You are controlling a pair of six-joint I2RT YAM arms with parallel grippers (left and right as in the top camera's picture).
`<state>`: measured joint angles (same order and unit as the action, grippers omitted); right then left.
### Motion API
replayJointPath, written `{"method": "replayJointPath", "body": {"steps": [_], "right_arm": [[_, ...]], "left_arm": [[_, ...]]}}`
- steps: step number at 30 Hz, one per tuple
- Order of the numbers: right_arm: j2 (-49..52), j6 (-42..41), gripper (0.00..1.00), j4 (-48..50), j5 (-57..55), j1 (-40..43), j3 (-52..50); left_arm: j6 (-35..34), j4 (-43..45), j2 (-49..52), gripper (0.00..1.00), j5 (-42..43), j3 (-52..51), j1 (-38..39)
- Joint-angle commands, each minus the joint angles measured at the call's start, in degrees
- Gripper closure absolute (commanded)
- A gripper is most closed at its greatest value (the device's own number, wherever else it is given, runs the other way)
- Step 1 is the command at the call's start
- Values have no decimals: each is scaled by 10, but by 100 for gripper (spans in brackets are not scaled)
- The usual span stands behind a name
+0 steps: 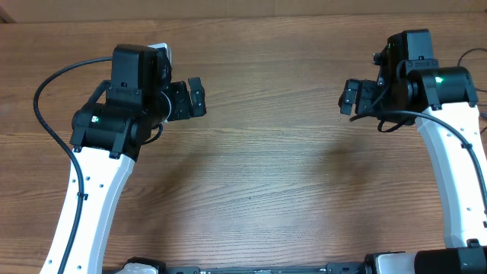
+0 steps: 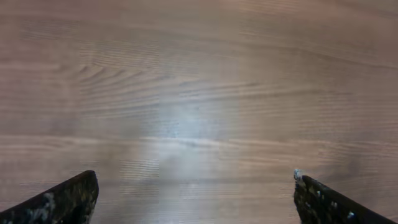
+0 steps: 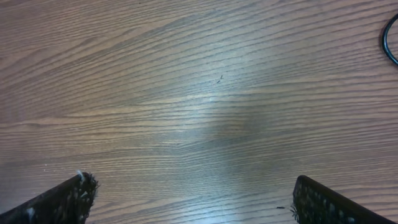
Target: Untangle cables
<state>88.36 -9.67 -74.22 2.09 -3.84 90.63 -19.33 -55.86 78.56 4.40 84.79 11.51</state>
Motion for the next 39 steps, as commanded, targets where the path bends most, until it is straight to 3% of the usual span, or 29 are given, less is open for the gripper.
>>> {"method": "replayJointPath", "body": {"steps": [1,8,12,16,19,24,31,33,39], "right_arm": [[-9,-5,0,2,-3,-3,4],[-9,-5,0,2,-3,-3,4],[-9,-5,0,2,-3,-3,4],[-9,-5,0,2,-3,-3,4],[-9,-5,0,2,-3,-3,4],[-9,-5,0,2,-3,-3,4],[-9,-5,0,2,-3,-3,4],[-9,-5,0,2,-3,-3,4],[-9,-5,0,2,-3,-3,4]], "left_arm": [[9,-47,-4,0,-4,11,-2],[13,-63,-45,0,-45,0,-2],[12,26,-121,0,-49,-89,-2],[2,202,-230,0,-48,-258,-3],[-43,355,-319,0,-49,-395,-3],[-43,652,-458,0,-50,-617,-10],[-40,944,-594,0,-84,-813,-43],[-40,953,-627,0,-94,-842,-52],[-38,837,-715,0,-139,-845,-60]]}}
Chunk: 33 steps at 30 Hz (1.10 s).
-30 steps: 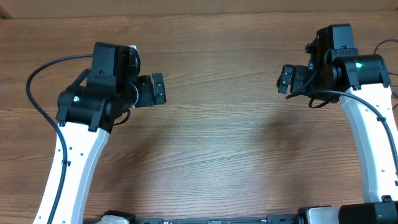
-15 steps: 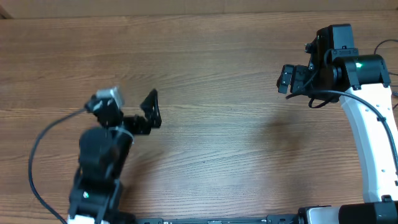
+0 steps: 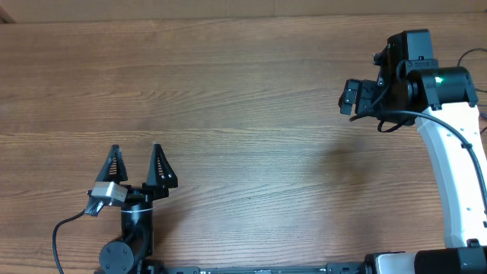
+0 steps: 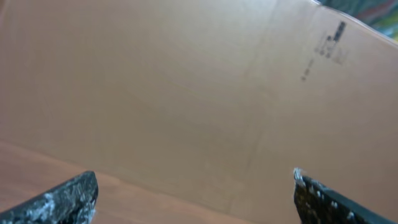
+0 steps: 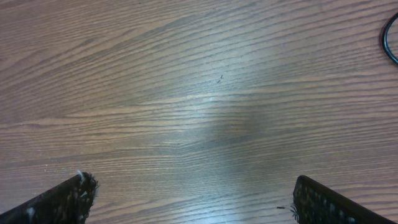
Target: Untangle cables
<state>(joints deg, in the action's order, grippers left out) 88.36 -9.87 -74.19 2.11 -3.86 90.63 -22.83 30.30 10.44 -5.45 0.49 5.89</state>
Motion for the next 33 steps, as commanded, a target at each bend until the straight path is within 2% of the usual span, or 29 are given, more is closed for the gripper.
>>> {"method": "replayJointPath", "body": {"steps": [1,4,5,9,10,12,14,33], "right_arm": [[-9,-3,0,2,-3,-3,4],[-9,-3,0,2,-3,-3,4],[-9,-3,0,2,-3,-3,4],[-9,-3,0,2,-3,-3,4],[-9,-3,0,2,-3,-3,4],[-9,-3,0,2,-3,-3,4],[-9,-3,0,2,-3,-3,4],[-9,-3,0,2,-3,-3,4]], "left_arm": [[4,-74,-53,0,-44,-2,-4],[10,-169,-86,0,-44,-2,-11],[18,-224,-103,0,-43,-2,-14],[40,-334,-103,0,-31,-2,-19],[72,-343,-103,0,-17,-2,-19],[124,-346,-103,0,16,-2,-19],[136,-348,-103,0,25,-2,-19],[130,-346,-102,0,23,-2,-19]]}}
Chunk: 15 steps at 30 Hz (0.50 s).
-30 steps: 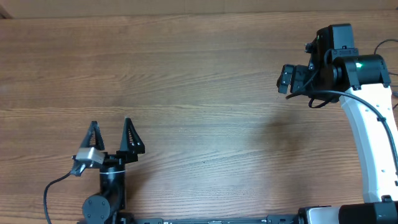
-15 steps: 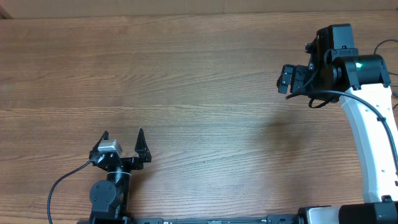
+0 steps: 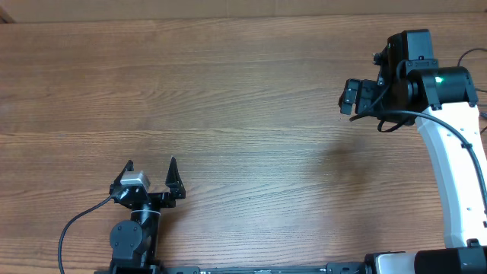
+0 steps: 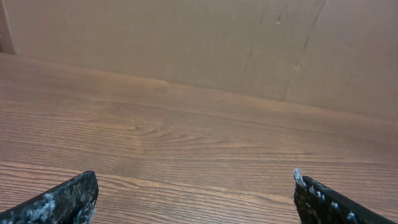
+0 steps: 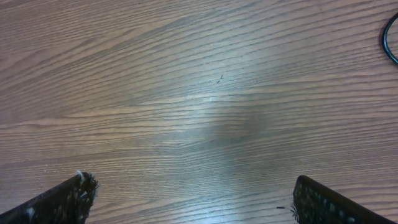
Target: Untangle cables
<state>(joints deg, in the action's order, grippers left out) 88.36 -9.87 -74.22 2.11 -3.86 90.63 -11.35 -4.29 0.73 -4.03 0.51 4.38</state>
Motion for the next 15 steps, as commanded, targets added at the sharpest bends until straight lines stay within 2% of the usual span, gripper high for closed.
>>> {"method": "replayJointPath", "body": {"steps": [1,11,15], "right_arm": [[-9,-3,0,2,-3,-3,5],[-5,-2,0,4,-6,-3,4],[-15,-1,0,36,-16,-3,5]], "left_arm": [[15,0,-5,0,9,-2,-3],[15,0,-5,0,9,-2,-3],[15,0,-5,0,9,-2,-3]]}}
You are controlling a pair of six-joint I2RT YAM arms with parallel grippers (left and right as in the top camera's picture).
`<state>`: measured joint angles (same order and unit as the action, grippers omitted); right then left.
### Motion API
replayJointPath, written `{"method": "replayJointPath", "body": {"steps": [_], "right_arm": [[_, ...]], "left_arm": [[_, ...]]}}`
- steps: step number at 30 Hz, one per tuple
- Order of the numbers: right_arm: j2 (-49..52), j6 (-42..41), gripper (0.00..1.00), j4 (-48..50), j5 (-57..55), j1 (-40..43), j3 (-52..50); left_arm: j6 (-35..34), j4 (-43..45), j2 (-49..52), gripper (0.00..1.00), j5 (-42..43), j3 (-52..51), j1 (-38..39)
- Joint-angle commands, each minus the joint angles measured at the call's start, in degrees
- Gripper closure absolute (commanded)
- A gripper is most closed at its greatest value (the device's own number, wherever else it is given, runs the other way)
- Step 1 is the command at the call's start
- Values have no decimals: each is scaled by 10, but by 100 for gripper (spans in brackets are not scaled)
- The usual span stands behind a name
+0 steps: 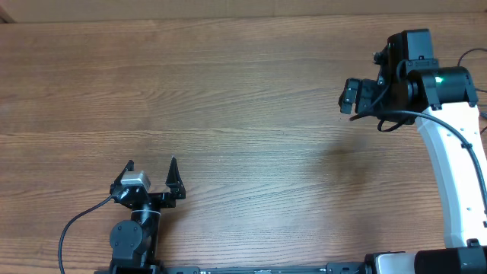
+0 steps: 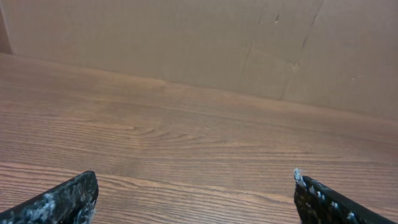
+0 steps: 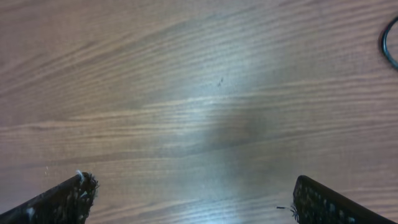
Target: Untangle cables
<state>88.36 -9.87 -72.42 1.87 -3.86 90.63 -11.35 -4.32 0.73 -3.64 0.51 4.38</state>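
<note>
No tangled cables show on the wooden table [image 1: 243, 129]. The only cable in sight is a black arc [image 3: 389, 42] at the right edge of the right wrist view; which cable it belongs to is unclear. My left gripper [image 1: 149, 169] sits low at the near left, folded back over its base. It is open, its fingers [image 2: 62, 202] wide apart and empty, facing the far wall. My right gripper [image 1: 348, 97] hangs at the far right, also open, with only bare wood between its fingers [image 3: 323, 202].
A brown cardboard wall [image 2: 186, 37] runs along the table's far edge. The right arm's white link [image 1: 449, 167] stretches down the right side. The arms' bases lie along the near edge [image 1: 259, 268].
The right wrist view has turned slightly blurred. Both grippers stay open in the same places, and nothing else has visibly changed.
At first both grippers were open above the far part of the table, left and right. Then the left arm was folded back at the near left, its camera on the cardboard wall. It then sat lower there and stays so now. The right arm has held its place.
</note>
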Motion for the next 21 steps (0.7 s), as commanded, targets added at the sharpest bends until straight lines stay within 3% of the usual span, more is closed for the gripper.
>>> {"method": "replayJointPath", "body": {"steps": [1,5,11,21], "right_arm": [[-24,-2,0,49,-13,-3,4],[-61,-2,0,138,-6,-6,-21],[-167,-6,0,290,-2,-6,-149],[-429,-6,0,725,-3,-5,-542]], "left_arm": [[15,0,-5,0,5,-2,-3],[15,0,-5,0,5,-2,-3],[15,0,-5,0,5,-2,-3],[15,0,-5,0,5,-2,-3]]}}
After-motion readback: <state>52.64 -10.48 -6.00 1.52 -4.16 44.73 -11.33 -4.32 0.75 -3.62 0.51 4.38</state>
